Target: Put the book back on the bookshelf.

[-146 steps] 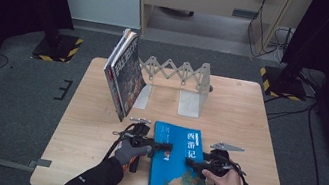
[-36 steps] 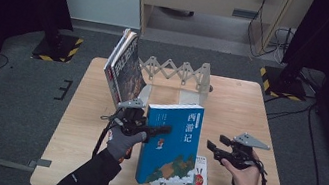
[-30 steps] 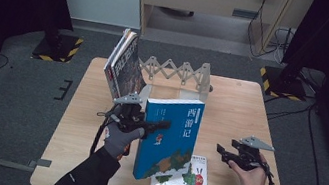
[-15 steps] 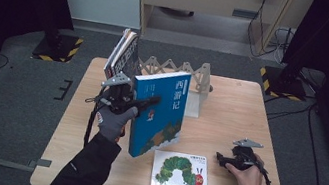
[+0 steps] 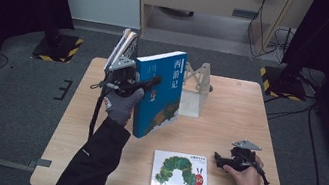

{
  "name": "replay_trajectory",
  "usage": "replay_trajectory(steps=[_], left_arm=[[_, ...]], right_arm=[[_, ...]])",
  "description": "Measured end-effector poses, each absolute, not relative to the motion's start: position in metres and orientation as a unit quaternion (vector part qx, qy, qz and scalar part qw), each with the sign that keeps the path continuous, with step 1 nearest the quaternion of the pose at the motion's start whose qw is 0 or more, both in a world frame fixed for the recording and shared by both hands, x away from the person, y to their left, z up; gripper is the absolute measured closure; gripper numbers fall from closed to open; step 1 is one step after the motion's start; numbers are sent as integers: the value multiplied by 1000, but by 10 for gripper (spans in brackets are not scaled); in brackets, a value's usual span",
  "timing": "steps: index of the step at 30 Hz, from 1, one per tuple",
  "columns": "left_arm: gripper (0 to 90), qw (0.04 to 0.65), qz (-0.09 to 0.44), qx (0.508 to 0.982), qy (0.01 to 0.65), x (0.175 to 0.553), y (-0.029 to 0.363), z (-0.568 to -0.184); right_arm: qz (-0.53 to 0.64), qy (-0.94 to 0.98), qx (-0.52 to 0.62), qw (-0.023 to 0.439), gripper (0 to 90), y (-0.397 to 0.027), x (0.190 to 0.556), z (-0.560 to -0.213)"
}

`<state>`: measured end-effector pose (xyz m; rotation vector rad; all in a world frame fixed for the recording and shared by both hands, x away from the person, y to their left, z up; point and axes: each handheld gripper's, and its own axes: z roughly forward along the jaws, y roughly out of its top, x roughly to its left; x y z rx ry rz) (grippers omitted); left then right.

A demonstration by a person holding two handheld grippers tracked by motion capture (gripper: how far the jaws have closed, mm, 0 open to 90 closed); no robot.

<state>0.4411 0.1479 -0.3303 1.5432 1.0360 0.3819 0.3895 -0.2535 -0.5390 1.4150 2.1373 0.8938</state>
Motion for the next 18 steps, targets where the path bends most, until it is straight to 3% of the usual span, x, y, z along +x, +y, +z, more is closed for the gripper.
replay_trajectory(steps=[7,18], left_arm=[[617,556,209,668,448,464,134,-327],[617,549,231,646,478,495,127,-332]], right_arm=[[323,770,510,206,36,-253,390,-539],[323,771,509,207,36,-253,390,-539]])
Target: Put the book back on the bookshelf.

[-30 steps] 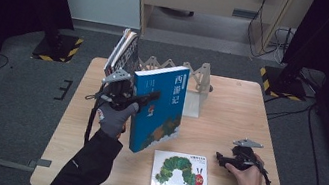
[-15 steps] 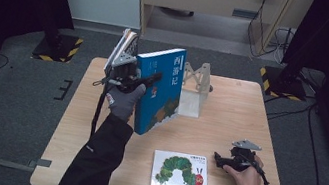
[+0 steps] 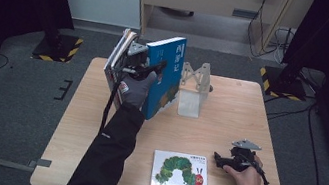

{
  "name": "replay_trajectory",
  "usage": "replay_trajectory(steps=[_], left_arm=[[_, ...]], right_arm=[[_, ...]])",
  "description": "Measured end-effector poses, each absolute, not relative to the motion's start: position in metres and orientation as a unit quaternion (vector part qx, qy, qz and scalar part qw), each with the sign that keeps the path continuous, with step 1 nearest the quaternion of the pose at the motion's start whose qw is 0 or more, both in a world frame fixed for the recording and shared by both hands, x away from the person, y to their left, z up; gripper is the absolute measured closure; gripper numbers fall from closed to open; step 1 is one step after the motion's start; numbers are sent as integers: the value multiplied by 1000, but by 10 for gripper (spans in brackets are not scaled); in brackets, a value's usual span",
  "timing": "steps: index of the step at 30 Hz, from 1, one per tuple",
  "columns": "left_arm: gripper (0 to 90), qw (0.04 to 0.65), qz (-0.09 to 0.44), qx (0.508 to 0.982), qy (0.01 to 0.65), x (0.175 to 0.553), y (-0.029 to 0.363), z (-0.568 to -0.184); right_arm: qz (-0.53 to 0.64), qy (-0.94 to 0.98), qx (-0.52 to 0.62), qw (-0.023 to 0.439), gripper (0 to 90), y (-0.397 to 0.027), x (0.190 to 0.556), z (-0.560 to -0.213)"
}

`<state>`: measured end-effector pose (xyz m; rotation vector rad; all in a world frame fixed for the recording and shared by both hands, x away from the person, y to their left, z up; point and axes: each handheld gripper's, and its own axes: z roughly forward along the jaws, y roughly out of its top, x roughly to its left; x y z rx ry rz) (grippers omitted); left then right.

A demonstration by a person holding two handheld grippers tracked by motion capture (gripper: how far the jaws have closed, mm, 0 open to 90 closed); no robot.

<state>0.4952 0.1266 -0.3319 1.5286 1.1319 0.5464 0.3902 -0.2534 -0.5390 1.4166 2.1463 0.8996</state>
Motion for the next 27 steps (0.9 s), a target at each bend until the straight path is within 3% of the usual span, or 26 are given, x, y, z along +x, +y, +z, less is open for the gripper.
replay_trajectory(steps=[12,17,27], left_arm=[[617,534,246,649,483,517,115,-337],[617,543,242,633,495,528,111,-347],[617,520,253,648,495,542,97,-370]], right_arm=[[322,772,507,206,32,-254,391,-539],[322,772,507,207,32,-254,391,-539],[322,773,507,206,28,-253,391,-539]])
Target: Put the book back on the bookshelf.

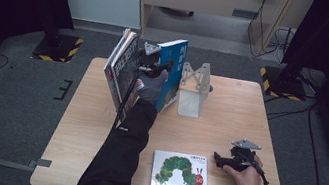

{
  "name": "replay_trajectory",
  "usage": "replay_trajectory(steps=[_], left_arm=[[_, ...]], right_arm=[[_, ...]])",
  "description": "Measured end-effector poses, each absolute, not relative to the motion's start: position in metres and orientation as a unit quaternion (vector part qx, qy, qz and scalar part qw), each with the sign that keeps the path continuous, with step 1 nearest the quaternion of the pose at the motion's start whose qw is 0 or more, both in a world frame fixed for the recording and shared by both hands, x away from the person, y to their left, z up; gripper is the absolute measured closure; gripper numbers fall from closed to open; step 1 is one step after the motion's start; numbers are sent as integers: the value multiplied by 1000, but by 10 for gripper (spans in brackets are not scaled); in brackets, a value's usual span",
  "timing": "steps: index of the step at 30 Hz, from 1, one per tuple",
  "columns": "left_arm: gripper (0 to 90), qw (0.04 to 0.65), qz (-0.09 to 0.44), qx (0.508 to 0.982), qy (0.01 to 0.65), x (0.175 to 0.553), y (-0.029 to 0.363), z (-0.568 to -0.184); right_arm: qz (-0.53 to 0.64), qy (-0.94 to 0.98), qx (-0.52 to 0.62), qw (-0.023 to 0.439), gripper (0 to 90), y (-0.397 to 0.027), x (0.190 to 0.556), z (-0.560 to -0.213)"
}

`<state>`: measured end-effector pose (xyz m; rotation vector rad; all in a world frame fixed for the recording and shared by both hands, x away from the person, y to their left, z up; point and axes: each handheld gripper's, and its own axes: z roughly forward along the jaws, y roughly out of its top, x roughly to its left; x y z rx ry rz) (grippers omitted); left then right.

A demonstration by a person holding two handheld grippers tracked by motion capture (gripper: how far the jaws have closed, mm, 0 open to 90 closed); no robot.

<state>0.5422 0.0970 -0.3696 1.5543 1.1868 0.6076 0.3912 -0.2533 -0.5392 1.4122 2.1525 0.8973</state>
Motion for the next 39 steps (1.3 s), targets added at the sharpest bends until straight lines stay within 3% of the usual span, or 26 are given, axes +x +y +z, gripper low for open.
replay_trajectory(steps=[14,39], left_arm=[[615,524,263,645,489,538,96,-383],[599,485,294,667,483,477,113,-405]], right_arm=[[322,773,507,206,28,-253,391,-539],[322,771,508,207,28,-253,391,-539]])
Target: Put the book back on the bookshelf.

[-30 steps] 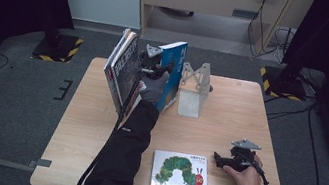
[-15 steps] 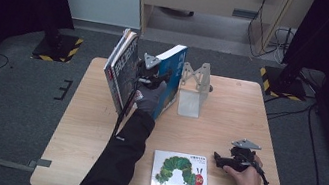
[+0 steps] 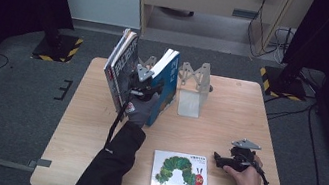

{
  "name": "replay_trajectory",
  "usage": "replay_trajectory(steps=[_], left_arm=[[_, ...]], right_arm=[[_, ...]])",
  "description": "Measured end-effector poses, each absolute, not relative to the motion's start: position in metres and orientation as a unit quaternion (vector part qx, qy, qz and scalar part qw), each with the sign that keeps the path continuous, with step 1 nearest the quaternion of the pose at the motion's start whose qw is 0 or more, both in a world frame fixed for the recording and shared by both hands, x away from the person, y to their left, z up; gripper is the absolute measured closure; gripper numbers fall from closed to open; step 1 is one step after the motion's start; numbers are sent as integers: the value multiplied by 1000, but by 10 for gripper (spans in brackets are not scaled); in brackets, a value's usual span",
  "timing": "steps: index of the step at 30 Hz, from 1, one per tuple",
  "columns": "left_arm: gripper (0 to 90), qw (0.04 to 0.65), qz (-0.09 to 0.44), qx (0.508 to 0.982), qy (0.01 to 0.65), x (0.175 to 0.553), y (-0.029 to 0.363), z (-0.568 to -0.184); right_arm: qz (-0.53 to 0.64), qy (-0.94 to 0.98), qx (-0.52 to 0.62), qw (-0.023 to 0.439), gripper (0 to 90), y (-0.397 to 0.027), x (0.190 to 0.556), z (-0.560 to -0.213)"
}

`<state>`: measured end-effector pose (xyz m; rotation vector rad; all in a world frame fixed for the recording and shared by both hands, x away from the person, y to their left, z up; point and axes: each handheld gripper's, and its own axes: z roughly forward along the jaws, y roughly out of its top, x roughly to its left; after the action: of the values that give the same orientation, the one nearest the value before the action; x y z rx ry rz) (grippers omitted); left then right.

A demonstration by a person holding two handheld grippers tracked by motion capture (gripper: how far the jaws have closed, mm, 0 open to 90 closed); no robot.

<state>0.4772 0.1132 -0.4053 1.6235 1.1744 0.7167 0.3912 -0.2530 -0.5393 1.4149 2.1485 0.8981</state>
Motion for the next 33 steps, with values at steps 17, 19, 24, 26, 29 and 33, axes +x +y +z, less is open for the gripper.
replay_trajectory(steps=[17,19,24,26,29,33], left_arm=[[566,510,298,675,443,455,101,-413],[566,508,301,674,444,454,99,-413],[590,494,304,669,465,458,104,-409],[598,491,302,658,484,461,109,-408],[607,488,304,656,489,464,114,-408],[606,490,299,658,488,466,112,-407]], right_arm=[[322,772,507,207,28,-253,391,-539],[322,772,507,207,28,-253,391,-539],[322,772,507,207,28,-253,391,-539],[322,772,507,207,28,-253,391,-539],[322,772,508,206,27,-253,391,-539],[322,772,507,206,25,-253,391,-539]])
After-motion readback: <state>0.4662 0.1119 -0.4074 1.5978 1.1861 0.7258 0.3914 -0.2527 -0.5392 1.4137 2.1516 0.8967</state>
